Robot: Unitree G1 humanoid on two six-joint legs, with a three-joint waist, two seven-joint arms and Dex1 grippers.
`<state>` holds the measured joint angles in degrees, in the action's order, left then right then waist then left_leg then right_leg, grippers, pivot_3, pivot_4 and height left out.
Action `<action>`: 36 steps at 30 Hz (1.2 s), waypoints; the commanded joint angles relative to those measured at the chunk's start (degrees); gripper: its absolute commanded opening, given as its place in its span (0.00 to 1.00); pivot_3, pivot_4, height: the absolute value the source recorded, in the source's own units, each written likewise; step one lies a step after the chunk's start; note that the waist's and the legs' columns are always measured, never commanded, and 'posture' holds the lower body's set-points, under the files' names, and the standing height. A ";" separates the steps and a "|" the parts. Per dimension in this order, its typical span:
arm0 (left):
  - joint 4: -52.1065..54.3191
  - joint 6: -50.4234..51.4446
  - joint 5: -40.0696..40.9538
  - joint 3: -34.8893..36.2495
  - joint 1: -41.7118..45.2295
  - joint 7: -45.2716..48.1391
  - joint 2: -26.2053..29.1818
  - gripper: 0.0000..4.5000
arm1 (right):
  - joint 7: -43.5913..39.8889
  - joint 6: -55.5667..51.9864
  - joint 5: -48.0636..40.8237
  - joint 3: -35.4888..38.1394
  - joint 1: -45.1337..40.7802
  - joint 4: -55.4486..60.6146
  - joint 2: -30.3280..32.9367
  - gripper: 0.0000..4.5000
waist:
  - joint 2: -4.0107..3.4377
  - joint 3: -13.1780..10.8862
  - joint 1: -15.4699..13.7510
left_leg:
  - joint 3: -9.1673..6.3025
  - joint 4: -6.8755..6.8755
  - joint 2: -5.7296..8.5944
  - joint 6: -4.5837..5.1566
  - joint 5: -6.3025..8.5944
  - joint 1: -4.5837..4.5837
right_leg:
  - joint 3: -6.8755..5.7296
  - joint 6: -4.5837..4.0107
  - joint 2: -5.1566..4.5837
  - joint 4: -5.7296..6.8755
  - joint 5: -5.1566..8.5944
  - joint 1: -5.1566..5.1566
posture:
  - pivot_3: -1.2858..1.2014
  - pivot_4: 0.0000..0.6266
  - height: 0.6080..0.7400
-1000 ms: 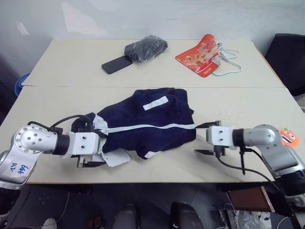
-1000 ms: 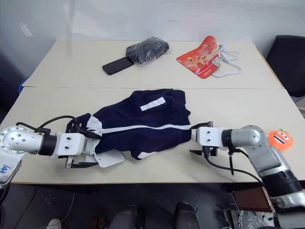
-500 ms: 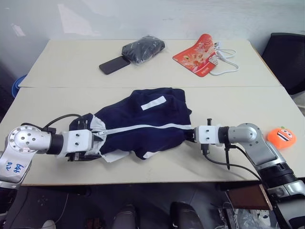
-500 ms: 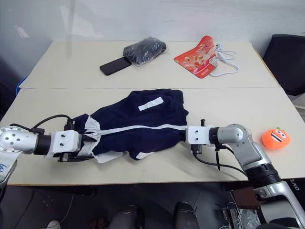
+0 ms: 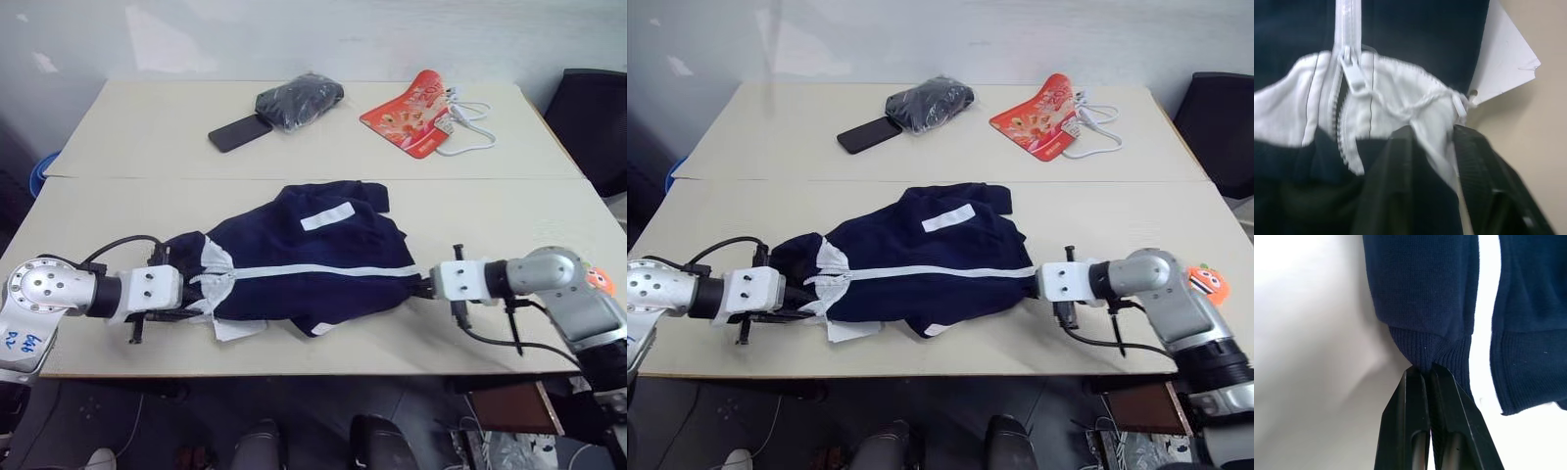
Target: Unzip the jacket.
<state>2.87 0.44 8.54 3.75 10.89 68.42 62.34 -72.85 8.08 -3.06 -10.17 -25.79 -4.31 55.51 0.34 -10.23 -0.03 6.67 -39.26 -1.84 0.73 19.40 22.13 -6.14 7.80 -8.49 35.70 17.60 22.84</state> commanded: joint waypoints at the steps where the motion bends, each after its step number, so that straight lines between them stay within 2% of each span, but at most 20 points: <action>1: -2.27 -2.69 -1.38 1.23 0.03 0.25 1.68 0.01 | -5.60 -2.23 -4.71 6.07 2.59 3.51 7.23 0.00 | -0.01 0.00 -0.22 | -0.01 0.00 0.02 0.02 0.01 0.00 | -0.01 0.00 -0.02 0.00 0.00 -0.01 | 0.52 0.24 1.00; 6: 2.65 4.04 4.43 1.13 0.90 -0.05 -1.50 0.01 | -7.33 -3.86 -8.19 10.46 6.71 6.06 12.03 0.00 | 0.00 0.00 -0.02 | 0.01 -0.03 0.01 0.05 0.03 -0.03 | -0.01 0.00 -0.04 0.01 0.00 -0.03 | 0.52 0.24 1.00; 17: 6.89 11.55 7.63 0.78 2.38 -0.09 -4.50 0.01 | 1.58 -7.60 -5.62 8.85 7.71 8.89 4.80 0.00 | 0.00 0.00 0.10 | 0.02 -0.04 0.01 0.05 0.03 -0.02 | 0.00 0.00 -0.03 0.03 0.00 -0.02 | 0.52 0.24 1.00; 20: 8.90 14.38 10.09 2.03 1.32 1.17 -3.82 0.15 | 1.84 -9.33 -6.34 8.94 8.10 9.43 4.02 0.00 | 0.00 0.00 0.04 | 0.02 -0.05 0.01 0.05 0.03 -0.02 | 0.01 0.00 -0.03 0.03 0.00 -0.02 | 0.52 0.24 1.00; 23: 9.39 13.96 9.29 2.86 0.18 1.24 -2.74 0.33 | 1.54 -9.54 -5.88 8.72 8.69 9.41 4.34 0.14 | 0.00 0.00 0.08 | 0.01 -0.06 0.01 0.05 0.03 -0.02 | 0.01 0.00 -0.03 0.03 0.00 -0.02 | 0.52 0.24 1.00; 26: 9.30 12.40 7.88 4.20 -1.01 0.30 -1.91 0.53 | 2.36 -9.47 -5.84 9.48 9.82 10.68 4.45 0.36 | 0.00 0.00 0.11 | 0.01 -0.06 0.00 0.05 0.03 -0.02 | 0.01 0.00 -0.02 0.03 0.00 -0.02 | 0.52 0.24 1.00; 28: 11.45 14.17 10.06 6.01 -1.35 0.56 -1.48 0.67 | 1.51 -9.25 -7.43 10.37 11.15 12.72 4.94 0.51 | 0.01 -0.01 0.10 | 0.01 -0.06 0.00 0.04 0.03 -0.02 | 0.01 0.00 -0.02 0.02 0.00 -0.02 | 0.52 0.24 1.00; 30: 14.05 16.04 12.19 6.97 -1.50 1.11 -1.30 0.81 | 0.88 -9.52 -8.99 11.00 12.31 14.78 5.05 0.53 | 0.01 -0.01 0.03 | 0.01 -0.06 0.00 0.05 0.03 -0.01 | 0.01 0.00 -0.03 0.01 0.00 -0.02 | 0.52 0.24 1.00; 31: 14.94 16.67 12.60 7.06 -1.45 1.14 -1.31 0.81 | 0.81 -9.73 -9.38 11.07 12.63 15.55 5.00 0.53 | 0.01 -0.01 -0.03 | 0.01 -0.06 0.01 0.05 0.03 -0.01 | 0.01 0.00 -0.03 0.02 0.00 -0.02 | 0.52 0.24 1.00; 36: 12.32 8.91 3.99 0.53 0.63 -0.04 -1.70 0.81 | 3.12 -9.50 -6.82 7.13 11.32 17.04 1.81 0.53 | 0.02 0.01 0.04 | 0.00 -0.07 0.01 0.04 0.03 -0.04 | 0.01 0.00 -0.01 0.02 0.00 -0.05 | 0.52 0.24 1.00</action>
<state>16.25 12.20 15.09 5.56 11.00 68.69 60.29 -70.58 -1.61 -10.41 -2.31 -13.62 11.39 57.97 0.36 -10.22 0.02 6.68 -39.33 -1.82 0.77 19.43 22.10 -6.13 7.81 -8.50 35.73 17.60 22.79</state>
